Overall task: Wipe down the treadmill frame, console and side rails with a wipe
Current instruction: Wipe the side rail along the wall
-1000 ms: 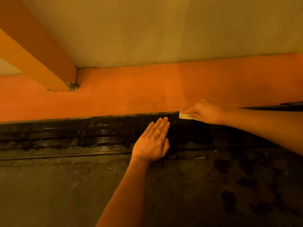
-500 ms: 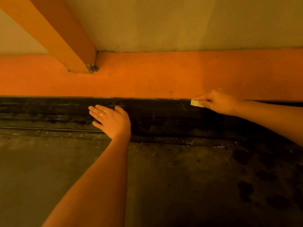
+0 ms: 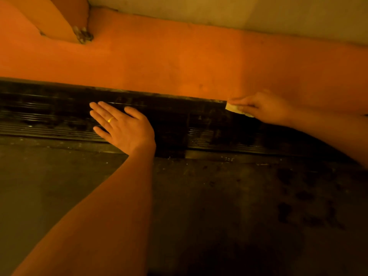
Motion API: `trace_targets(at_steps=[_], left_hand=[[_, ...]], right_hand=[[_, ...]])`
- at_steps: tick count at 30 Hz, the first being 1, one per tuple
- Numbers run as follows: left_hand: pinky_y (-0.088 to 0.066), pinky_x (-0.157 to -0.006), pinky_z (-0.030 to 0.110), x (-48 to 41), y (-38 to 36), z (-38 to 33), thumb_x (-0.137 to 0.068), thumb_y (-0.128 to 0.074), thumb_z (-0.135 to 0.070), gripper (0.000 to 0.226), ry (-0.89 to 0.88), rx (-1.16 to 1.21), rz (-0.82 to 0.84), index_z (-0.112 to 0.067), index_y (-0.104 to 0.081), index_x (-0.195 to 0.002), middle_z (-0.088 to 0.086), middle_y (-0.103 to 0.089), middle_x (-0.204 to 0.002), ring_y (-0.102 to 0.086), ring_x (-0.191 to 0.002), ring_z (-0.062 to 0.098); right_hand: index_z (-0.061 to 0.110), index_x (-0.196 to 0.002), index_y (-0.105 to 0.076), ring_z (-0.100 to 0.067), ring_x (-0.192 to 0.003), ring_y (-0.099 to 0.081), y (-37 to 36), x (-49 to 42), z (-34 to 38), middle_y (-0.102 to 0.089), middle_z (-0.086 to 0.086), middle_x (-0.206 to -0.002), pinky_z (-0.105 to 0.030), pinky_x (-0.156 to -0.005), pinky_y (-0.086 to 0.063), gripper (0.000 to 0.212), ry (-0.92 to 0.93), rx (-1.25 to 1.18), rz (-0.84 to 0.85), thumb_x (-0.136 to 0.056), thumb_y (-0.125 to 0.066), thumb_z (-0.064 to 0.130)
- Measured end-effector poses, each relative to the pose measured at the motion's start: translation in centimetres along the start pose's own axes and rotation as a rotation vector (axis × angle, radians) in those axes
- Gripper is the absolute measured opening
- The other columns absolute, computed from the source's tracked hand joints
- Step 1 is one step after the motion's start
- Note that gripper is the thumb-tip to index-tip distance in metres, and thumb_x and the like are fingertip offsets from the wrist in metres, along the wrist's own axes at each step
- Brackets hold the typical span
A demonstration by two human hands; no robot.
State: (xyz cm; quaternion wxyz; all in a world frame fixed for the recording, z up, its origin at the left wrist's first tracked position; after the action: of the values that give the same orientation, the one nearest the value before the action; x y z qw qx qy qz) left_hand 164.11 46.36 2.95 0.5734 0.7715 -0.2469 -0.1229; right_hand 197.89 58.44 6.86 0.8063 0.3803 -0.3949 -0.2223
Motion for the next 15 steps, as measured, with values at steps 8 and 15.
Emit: trace_targets(at_steps=[8,15], left_hand=[[0.000,-0.124,0.049,0.3,0.2,-0.2,-0.099,-0.018,-0.038,0.069,0.003,-0.013,-0.010,-0.007,-0.009,-0.160,0.008,-0.003,-0.169,-0.001,-0.156,0.023],[-0.004,-0.124,0.051,0.2,0.2,0.0,-0.100,-0.023,-0.037,0.068,0.009,-0.015,-0.012,-0.005,-0.012,-0.159,0.012,-0.008,-0.168,-0.006,-0.156,0.025]], right_hand=[[0.022,-0.142,-0.044,0.011,-0.059,-0.056,0.2,0.2,1.2,-0.042,0.010,-0.139,-0.004,-0.056,-0.040,0.043,-0.056,-0.067,0.012,-0.101,-0.052,0.009],[0.013,-0.140,-0.053,-0.002,-0.131,-0.041,-1.5,-2.8,6.0,-0.045,0.008,-0.141,-0.014,-0.111,-0.027,0.038,-0.084,-0.219,-0.082,-0.102,-0.052,0.007]])
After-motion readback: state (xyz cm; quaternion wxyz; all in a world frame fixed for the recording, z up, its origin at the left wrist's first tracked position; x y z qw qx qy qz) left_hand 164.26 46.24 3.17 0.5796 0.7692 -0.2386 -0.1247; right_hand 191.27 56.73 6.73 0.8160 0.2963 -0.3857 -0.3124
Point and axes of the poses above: each hand's wrist, its own x-axis away from the middle knuckle, its own y-axis out of the back of the hand, z = x × y, the point moved 6 cm from there along -x, towards the middle knuckle
